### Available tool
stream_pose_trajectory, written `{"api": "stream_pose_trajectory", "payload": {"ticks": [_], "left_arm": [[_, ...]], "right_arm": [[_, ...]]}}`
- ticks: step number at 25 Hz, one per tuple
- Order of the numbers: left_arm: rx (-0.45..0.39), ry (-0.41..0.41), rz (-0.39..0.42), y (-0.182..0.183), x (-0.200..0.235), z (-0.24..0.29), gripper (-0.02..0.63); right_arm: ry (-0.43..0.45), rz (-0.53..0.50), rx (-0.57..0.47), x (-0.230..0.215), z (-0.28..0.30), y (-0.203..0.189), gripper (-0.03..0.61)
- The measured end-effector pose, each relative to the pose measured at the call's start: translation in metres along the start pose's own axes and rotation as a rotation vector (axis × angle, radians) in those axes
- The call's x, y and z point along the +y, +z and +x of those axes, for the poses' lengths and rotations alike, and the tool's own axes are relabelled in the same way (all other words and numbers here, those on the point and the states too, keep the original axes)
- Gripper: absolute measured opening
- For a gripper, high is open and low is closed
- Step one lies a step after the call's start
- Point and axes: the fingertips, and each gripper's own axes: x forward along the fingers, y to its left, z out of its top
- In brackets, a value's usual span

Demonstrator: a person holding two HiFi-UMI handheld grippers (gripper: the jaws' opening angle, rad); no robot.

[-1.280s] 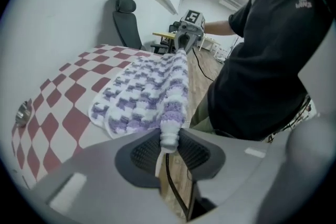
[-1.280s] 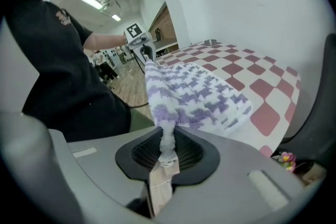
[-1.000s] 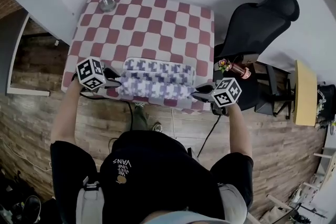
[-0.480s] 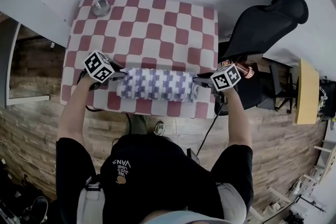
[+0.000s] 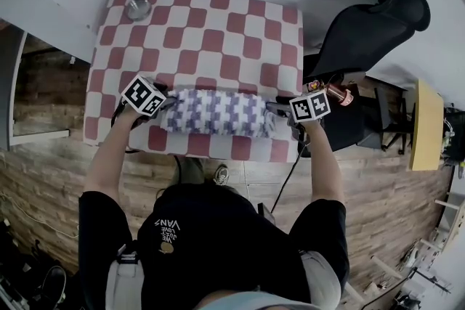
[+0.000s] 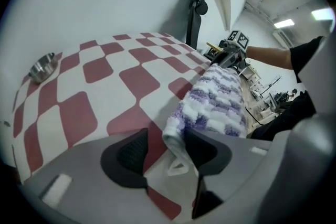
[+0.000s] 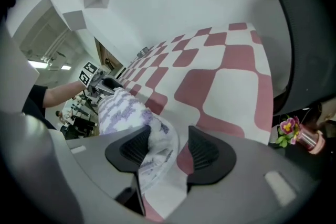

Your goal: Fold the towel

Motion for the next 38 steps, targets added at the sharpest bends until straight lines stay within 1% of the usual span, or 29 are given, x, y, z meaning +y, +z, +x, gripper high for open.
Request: {"api": "stream_pose_trajectory", "payload": {"ticks": [2,4,5,9,11,12,14,16,18,19,20,22,24,26,28,30,34,38], "left_arm": [[-0.043,0.004,-0.033,0.0,0.005,-0.008,0.213],[-0.089,-0.001,-0.081,-0.001,0.008,-0.019,0.219],[-0.107,0.011,-0.091,-0.001,0.011,-0.026,0.219],[-0.129,0.115,-0.087,-0.012,0.017,-0.053,0.219],[-0.186,0.165,-0.083,-0.01,0.012,-0.067,0.219],[-0.226,0.19,-0.067,-0.005,0.006,-0.074,0.219],[-0.303,0.246,0.012,0.01,-0.013,-0.084,0.219],[-0.363,0.295,0.137,0.029,-0.041,-0.085,0.219],[-0.386,0.31,0.281,0.045,-0.078,-0.076,0.219],[-0.387,0.305,0.359,0.053,-0.098,-0.068,0.219],[-0.383,0.296,0.434,0.059,-0.116,-0.06,0.219],[-0.365,0.269,0.542,0.067,-0.145,-0.039,0.219],[-0.341,0.229,0.598,0.071,-0.165,-0.019,0.226],[-0.31,0.201,0.641,0.072,-0.179,-0.002,0.233],[-0.273,0.183,0.672,0.071,-0.187,0.011,0.242],[-0.239,0.161,0.681,0.069,-0.191,0.02,0.249],[-0.184,0.129,0.682,0.06,-0.19,0.033,0.249],[-0.146,0.104,0.661,0.05,-0.186,0.043,0.249]], "right_arm": [[0.025,0.016,-0.03,0.001,-0.007,-0.001,0.242],[0.054,0.036,-0.065,0.001,-0.017,-0.002,0.242],[0.053,0.046,-0.089,-0.001,-0.023,-0.001,0.242],[-0.025,0.105,-0.213,-0.023,-0.053,0.001,0.242],[-0.043,0.166,-0.297,-0.027,-0.068,-0.003,0.242],[-0.036,0.203,-0.347,-0.024,-0.074,-0.006,0.242],[0.009,0.291,-0.464,-0.013,-0.082,-0.012,0.242],[0.094,0.395,-0.59,0.004,-0.086,-0.017,0.263],[0.185,0.497,-0.688,0.022,-0.087,-0.025,0.279],[0.212,0.538,-0.722,0.029,-0.085,-0.03,0.282],[0.222,0.57,-0.749,0.034,-0.083,-0.035,0.287],[0.193,0.62,-0.79,0.037,-0.078,-0.047,0.297],[0.15,0.66,-0.81,0.037,-0.072,-0.059,0.309],[0.136,0.687,-0.795,0.04,-0.064,-0.069,0.322],[0.142,0.708,-0.762,0.044,-0.055,-0.075,0.334],[0.164,0.743,-0.746,0.046,-0.047,-0.078,0.334],[0.22,0.809,-0.745,0.046,-0.038,-0.075,0.332],[0.26,0.864,-0.725,0.046,-0.029,-0.066,0.301]]}}
